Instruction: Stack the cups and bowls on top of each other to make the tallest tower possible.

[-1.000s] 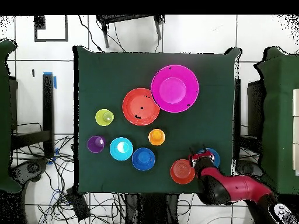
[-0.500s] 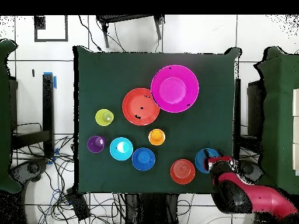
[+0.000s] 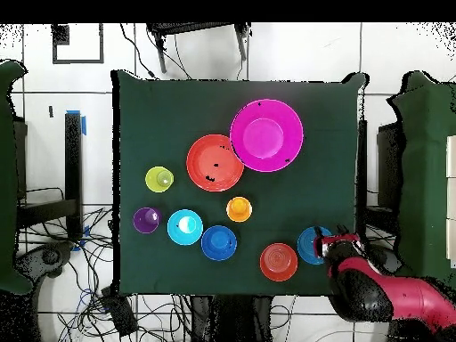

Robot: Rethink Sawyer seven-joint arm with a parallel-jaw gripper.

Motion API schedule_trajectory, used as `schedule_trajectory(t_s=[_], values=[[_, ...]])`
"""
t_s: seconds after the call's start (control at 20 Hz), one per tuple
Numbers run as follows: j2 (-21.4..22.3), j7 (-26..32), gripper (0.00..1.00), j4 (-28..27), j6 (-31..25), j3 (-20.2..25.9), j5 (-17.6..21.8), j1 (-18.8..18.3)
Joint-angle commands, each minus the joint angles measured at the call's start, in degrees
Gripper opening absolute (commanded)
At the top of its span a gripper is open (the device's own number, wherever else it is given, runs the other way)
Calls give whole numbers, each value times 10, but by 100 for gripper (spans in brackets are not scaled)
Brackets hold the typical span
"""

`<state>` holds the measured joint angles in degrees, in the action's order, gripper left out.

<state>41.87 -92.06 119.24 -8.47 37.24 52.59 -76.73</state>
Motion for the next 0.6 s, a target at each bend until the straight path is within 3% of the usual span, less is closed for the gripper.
schedule_trajectory(t_s=[0.05,0.6], values=[[-45,46,100,-15,-46,17,51,54],[-54,46,100,-23,-43,5,67,61]])
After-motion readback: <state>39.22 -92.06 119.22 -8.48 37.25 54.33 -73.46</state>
